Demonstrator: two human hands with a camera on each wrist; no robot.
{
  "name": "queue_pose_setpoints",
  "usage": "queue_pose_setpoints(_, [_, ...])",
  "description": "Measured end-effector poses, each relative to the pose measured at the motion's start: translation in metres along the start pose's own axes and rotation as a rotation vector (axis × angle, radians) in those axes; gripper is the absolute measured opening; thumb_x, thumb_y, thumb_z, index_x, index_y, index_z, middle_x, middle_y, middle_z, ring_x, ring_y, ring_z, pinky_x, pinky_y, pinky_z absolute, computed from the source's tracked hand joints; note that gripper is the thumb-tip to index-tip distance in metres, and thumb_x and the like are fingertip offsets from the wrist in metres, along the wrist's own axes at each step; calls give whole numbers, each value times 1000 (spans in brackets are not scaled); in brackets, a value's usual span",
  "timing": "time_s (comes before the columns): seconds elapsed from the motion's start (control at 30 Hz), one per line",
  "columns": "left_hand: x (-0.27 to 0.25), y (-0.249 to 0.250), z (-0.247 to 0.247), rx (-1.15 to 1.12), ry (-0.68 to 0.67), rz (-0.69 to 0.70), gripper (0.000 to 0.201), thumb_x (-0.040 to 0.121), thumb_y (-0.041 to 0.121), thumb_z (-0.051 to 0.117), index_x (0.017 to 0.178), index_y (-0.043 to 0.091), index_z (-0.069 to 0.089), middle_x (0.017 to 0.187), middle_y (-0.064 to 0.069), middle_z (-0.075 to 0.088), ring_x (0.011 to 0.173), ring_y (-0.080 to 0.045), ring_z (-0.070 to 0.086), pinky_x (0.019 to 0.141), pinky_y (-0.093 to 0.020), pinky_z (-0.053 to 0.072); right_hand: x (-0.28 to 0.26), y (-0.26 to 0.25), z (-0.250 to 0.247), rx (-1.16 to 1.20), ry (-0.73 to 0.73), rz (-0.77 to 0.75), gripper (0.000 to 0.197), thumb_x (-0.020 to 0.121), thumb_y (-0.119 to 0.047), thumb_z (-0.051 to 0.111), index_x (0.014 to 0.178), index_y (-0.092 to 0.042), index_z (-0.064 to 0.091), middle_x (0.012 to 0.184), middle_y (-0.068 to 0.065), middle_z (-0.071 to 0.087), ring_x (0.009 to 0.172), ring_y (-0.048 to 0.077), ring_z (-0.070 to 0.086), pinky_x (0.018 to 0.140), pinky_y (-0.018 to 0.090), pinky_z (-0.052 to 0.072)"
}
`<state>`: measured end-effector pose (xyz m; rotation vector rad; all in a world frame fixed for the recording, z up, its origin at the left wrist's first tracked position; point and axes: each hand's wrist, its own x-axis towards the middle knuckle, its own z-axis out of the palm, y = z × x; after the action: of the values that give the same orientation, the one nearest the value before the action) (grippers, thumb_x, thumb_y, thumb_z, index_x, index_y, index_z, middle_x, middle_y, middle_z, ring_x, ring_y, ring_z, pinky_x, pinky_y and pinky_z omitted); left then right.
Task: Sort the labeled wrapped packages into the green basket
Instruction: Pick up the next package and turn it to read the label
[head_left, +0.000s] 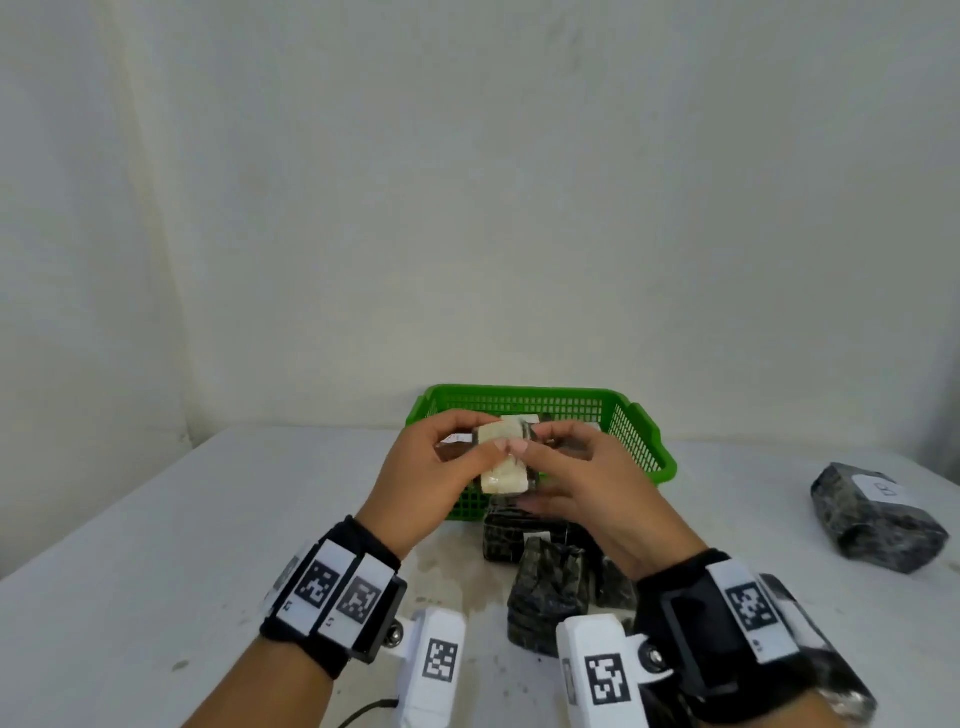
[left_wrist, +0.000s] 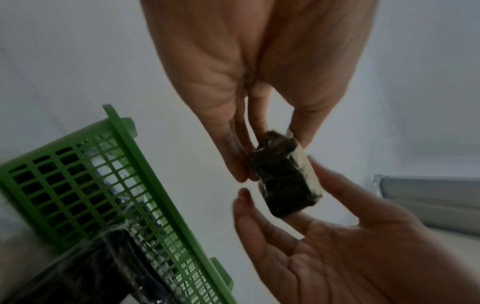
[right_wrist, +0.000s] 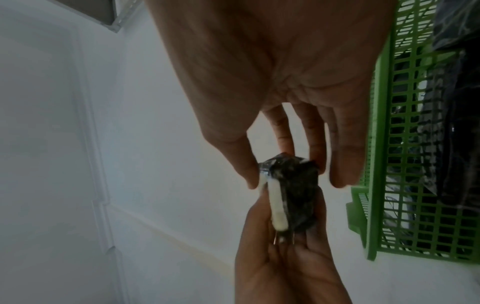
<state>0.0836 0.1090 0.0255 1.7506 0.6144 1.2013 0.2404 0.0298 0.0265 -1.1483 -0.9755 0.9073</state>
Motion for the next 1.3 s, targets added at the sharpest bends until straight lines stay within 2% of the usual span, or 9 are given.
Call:
queue_pose_setpoints(0.1, [15,0,10,4,122,-67,15,82,15,77,95,10,72,93,-4,76,85,-23,75,83,-43,60,2,-5,0,125,-35,106,43,89,-15,81,125,-4,60,107,19,78,92,40,77,81,44,65])
queue_pose_setpoints(0.27, [49,11,30,-134,46,-211,30,82,18,79,97,-6,67,101,-22,72,89,-31,74,81,-40,61,31,-28,-22,98,67,78,17,97,-3,67,111,4,71,111,26,76,85,30,77,70,33,64])
queue_pose_setpoints(0.43, [100,3,35,107,14,-288,26,87,37,69,85,11,72,92,-5,76,87,-21,73,85,-35,59,70,-39,-60,-73,167,194,23,96,-3,66,116,9,68,92,19,69,79,32,71,81,43,64])
queue_pose_setpoints(0.57, [147,-22,26,371,63,-410,17,77,31,64,77,14,60,81,-2,61,76,-21,57,74,-30,45,107,-28,-87,-189,205,312,28,93,0,70,118,12,65,98,23,67,83,36,70,62,39,65])
queue_pose_setpoints(0.8, [199,-68,0,679,96,-535,35,90,23,58,63,15,36,81,-6,48,62,-16,45,52,-17,35,168,-12,-99,-376,204,391,33,89,-7,76,117,5,65,117,27,68,87,39,75,86,46,63])
queue_pose_setpoints(0.93, [210,-87,-13,1131,-191,-534,6,92,13,51,93,17,46,84,-3,49,83,-19,54,85,-27,50,192,-6,-98,-458,198,441,24,89,-4,74,107,6,63,100,22,64,102,43,72,99,57,57])
queue_pose_setpoints(1.07, [228,-113,-16,1294,-357,-507,42,96,18,55,136,5,53,134,-14,59,122,-30,57,105,-40,45,198,-5,-96,-624,186,467,14,97,-6,66,106,0,57,83,12,59,65,23,61,51,25,54])
queue_pose_setpoints(1.13, [238,-117,-22,1350,-436,-448,41,98,18,54,135,1,53,121,-12,64,117,-25,59,100,-33,46,201,-5,-92,-704,162,461,13,100,-7,63,110,-1,56,79,10,57,56,19,56,33,17,40])
queue_pose_setpoints(1.3, [243,-114,-29,1474,-513,-478,39,93,21,61,127,1,60,125,-15,62,115,-31,59,104,-43,47,214,13,-87,-789,117,482,9,101,-4,60,109,-1,56,75,10,56,51,18,53,30,15,37])
